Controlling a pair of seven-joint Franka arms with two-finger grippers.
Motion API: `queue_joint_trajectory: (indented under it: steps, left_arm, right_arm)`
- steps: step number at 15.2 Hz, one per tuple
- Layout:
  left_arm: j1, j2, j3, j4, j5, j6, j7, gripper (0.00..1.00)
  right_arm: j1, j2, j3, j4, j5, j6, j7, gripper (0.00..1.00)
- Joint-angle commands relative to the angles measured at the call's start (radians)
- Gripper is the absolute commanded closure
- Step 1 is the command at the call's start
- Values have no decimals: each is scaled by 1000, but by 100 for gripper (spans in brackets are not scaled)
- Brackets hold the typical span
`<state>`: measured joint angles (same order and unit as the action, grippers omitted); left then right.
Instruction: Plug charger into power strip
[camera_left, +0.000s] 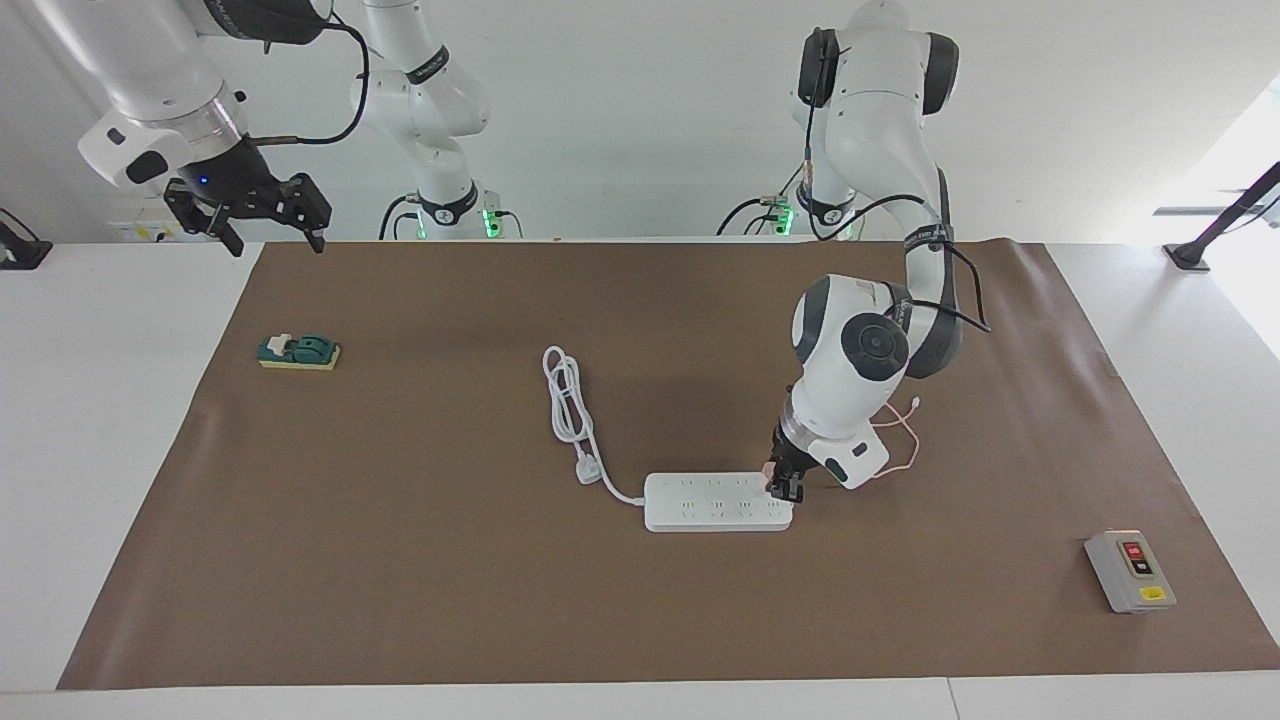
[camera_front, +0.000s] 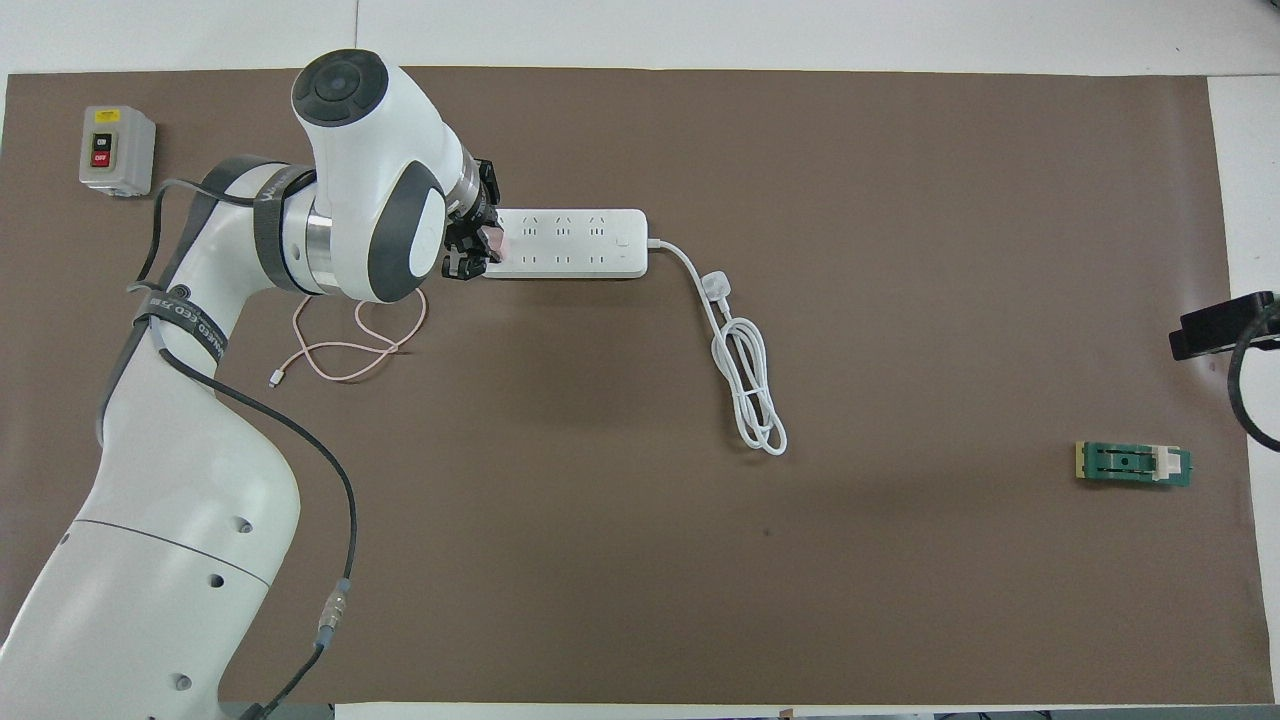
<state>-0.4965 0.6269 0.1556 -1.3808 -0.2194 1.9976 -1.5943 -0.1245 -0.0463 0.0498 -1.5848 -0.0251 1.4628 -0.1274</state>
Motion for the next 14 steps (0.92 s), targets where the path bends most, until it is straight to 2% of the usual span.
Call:
queue_joint_trajectory:
  steps: [1,14]
  left_arm:
    - [-8,-15,9,-61,-11,26,7,100]
    - [-7,-15,9,-78,-14,20,-9,100]
  right_arm:
    - [-18,-18,15,-17,2,-6,-17,0]
    - [-17,-18,15,-17,2,-6,-17,0]
